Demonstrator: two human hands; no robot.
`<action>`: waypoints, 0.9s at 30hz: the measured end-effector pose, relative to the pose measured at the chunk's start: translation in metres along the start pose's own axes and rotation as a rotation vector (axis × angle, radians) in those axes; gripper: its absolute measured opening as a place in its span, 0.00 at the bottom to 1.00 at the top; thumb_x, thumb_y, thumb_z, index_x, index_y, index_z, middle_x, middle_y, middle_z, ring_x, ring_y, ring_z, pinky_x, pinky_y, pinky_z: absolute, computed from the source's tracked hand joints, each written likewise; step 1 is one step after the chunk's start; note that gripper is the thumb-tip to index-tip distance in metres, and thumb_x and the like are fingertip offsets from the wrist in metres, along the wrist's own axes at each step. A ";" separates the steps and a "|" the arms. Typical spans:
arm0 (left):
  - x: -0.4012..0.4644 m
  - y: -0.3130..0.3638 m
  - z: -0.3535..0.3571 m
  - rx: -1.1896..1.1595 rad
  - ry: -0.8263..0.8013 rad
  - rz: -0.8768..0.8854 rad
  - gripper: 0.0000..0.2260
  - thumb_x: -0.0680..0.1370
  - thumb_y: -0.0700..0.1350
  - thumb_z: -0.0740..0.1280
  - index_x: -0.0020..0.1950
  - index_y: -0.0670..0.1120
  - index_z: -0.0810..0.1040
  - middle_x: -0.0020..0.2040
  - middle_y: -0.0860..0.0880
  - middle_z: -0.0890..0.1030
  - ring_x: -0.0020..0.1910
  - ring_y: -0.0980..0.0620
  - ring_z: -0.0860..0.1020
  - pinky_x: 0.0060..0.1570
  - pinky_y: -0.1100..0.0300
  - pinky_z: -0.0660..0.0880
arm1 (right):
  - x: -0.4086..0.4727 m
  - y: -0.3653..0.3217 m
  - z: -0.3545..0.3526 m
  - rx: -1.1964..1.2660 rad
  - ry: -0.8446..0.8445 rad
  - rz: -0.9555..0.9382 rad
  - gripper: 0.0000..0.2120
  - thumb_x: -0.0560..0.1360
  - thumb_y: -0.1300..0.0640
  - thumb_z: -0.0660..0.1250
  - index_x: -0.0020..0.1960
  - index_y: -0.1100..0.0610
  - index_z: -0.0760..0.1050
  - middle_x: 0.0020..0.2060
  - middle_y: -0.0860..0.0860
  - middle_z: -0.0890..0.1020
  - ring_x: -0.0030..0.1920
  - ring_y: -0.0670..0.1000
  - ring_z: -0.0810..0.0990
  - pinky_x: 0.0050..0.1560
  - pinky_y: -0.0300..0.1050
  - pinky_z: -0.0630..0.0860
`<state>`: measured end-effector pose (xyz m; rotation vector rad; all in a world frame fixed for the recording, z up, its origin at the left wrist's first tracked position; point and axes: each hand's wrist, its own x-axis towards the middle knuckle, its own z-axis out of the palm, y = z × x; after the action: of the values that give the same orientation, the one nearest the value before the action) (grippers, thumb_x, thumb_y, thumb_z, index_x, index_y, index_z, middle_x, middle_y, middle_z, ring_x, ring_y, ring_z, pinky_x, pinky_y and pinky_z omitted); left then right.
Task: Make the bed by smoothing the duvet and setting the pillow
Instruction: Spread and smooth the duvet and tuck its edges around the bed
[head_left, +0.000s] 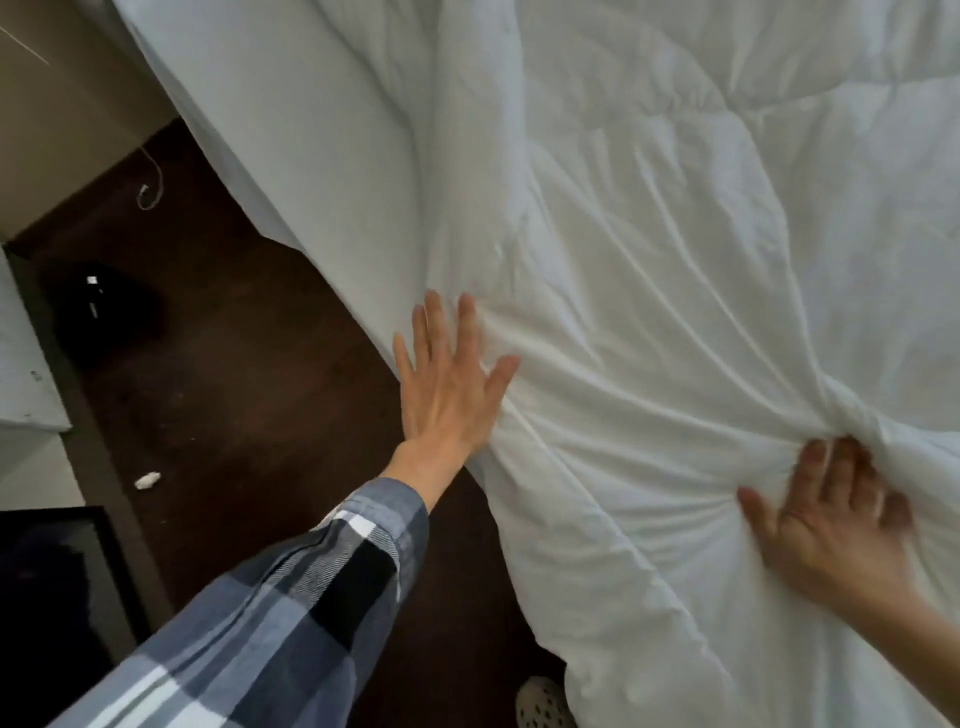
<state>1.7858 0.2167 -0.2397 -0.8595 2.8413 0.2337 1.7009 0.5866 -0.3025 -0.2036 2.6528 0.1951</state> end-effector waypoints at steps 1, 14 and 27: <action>0.003 0.001 0.000 -0.073 -0.047 0.006 0.35 0.83 0.66 0.47 0.82 0.50 0.38 0.83 0.42 0.41 0.82 0.43 0.42 0.78 0.40 0.40 | 0.001 -0.005 -0.002 -0.005 -0.015 0.009 0.47 0.71 0.26 0.37 0.79 0.58 0.37 0.79 0.60 0.44 0.78 0.61 0.47 0.75 0.63 0.51; 0.124 0.103 -0.040 0.114 -0.366 0.788 0.25 0.86 0.57 0.46 0.83 0.52 0.51 0.83 0.48 0.56 0.81 0.44 0.53 0.77 0.40 0.48 | 0.017 -0.050 -0.074 0.124 -0.017 0.098 0.31 0.67 0.44 0.65 0.62 0.65 0.71 0.62 0.64 0.72 0.63 0.67 0.73 0.59 0.64 0.73; 0.230 0.053 -0.053 0.353 -0.198 1.364 0.40 0.75 0.69 0.62 0.80 0.46 0.61 0.79 0.37 0.62 0.78 0.38 0.60 0.77 0.42 0.56 | 0.087 -0.204 -0.140 0.529 0.053 0.026 0.07 0.75 0.54 0.66 0.44 0.55 0.81 0.47 0.54 0.83 0.45 0.61 0.79 0.41 0.49 0.74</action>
<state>1.5617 0.1276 -0.2291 1.1451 2.6073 -0.0494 1.5988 0.3536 -0.2406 0.0012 2.6508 -0.5058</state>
